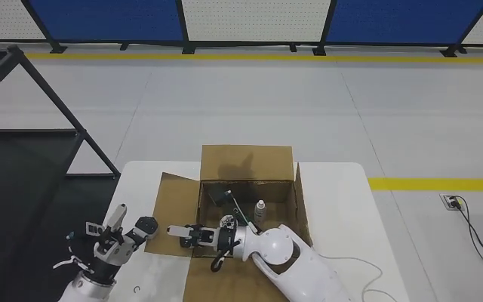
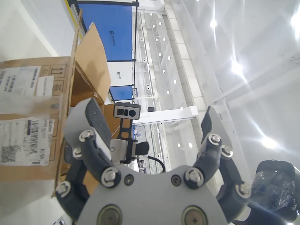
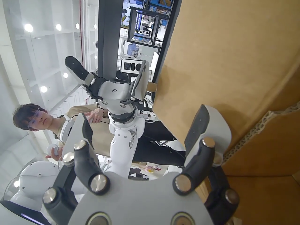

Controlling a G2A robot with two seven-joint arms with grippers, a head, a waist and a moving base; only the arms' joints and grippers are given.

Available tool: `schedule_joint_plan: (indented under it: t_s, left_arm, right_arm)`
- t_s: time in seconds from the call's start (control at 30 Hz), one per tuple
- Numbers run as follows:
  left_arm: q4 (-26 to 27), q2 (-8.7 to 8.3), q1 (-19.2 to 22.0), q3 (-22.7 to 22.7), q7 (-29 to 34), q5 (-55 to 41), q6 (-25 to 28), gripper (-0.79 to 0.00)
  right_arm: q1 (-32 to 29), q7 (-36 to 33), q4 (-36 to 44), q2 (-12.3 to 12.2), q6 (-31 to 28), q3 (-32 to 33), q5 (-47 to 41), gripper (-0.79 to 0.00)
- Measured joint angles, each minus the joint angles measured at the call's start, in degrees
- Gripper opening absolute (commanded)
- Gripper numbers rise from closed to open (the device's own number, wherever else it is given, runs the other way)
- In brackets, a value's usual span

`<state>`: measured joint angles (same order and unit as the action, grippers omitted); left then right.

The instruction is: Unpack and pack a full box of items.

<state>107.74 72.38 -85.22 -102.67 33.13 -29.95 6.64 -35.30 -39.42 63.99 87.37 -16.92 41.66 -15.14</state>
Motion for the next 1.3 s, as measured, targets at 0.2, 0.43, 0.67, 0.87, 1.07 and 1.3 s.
schedule_joint_plan:
  t_s: [0.2,0.43,0.67,0.87,1.07,1.3]
  left_arm:
    - [-1.4,-0.24,0.5,0.9,-0.9,3.1,-0.3,0.000]
    - [-1.6,-0.28,0.9,3.6,-2.3,5.7,-0.1,0.000]
    - [-2.2,-0.42,1.8,4.3,-3.5,6.8,-0.2,0.000]
    - [-2.8,-0.57,2.5,4.5,-4.0,6.9,-0.5,0.000]
    - [-3.3,-0.73,3.0,5.0,-4.2,7.5,-0.8,0.000]
    - [-3.4,-0.83,3.5,5.9,-5.0,7.8,-1.0,0.000]
  right_arm:
    - [-0.7,0.5,2.3,-0.3,-0.8,2.0,1.2,0.000]
    - [-3.9,2.0,9.2,-1.8,-0.8,6.9,4.9,0.000]
    - [-10.6,3.0,18.4,-4.8,0.6,16.2,11.0,0.000]
    - [-18.6,4.1,26.9,-7.4,2.6,26.8,14.6,0.000]
    - [-26.5,10.3,34.3,-9.0,5.1,35.9,21.6,0.000]
    - [-32.0,12.6,35.1,-10.0,6.0,42.3,20.6,0.000]
